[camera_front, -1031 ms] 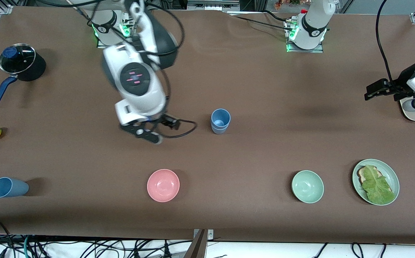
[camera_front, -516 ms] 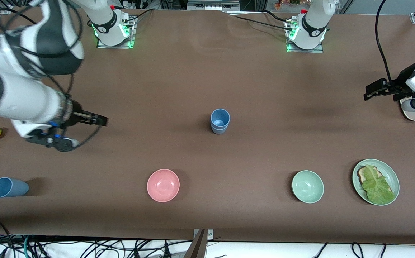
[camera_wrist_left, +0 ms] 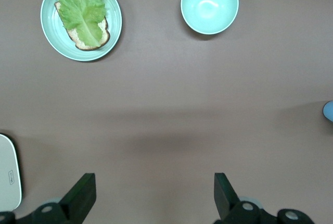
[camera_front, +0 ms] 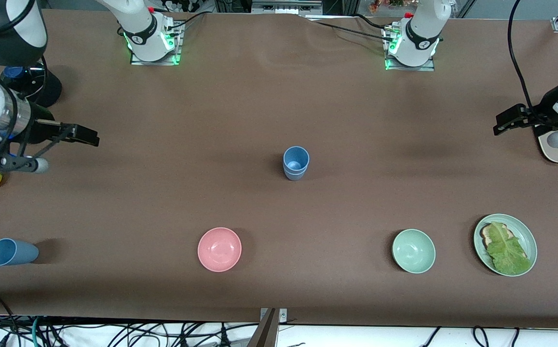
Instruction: Stack blue cups with both arms
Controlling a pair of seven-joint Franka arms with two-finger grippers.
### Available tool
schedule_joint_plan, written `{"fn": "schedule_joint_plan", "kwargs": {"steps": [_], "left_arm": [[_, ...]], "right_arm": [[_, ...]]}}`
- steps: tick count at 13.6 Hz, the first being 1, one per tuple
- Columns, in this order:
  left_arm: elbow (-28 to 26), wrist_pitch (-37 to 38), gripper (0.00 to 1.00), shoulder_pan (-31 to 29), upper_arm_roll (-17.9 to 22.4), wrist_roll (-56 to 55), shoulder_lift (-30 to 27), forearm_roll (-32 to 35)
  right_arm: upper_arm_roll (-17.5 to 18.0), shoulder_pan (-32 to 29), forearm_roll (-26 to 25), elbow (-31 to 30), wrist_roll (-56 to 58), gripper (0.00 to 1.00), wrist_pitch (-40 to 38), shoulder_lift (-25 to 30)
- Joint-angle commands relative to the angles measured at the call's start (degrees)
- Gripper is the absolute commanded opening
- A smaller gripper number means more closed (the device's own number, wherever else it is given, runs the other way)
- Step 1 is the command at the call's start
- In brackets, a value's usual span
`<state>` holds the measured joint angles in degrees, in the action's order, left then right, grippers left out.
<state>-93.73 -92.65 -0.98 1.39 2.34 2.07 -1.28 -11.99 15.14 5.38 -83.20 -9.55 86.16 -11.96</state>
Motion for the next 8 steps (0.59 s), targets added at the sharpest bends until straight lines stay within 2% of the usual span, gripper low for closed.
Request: {"fn": "schedule_joint_plan", "kwargs": {"steps": [1,3,8], "left_arm": [[1.36,0.63,1.0,-0.25,0.27,1.35,0.48,-1.44],[1.45,0.63,1.0,-0.25,0.28,1.53,0.66,-1.53],[1.45,0.11,1.0,-0.34,0.45,1.97,0.66,-1.71]], "right_arm": [[1.96,-3.43,0.24,-11.8,3.56,1.0,5.33,8.0],[7.66,-9.05,-1.59,-11.55,4.62,1.0,6.64,8.01],[8.04,-8.99,-3.19,-9.7,4.36,1.0,7.27,7.04]]}}
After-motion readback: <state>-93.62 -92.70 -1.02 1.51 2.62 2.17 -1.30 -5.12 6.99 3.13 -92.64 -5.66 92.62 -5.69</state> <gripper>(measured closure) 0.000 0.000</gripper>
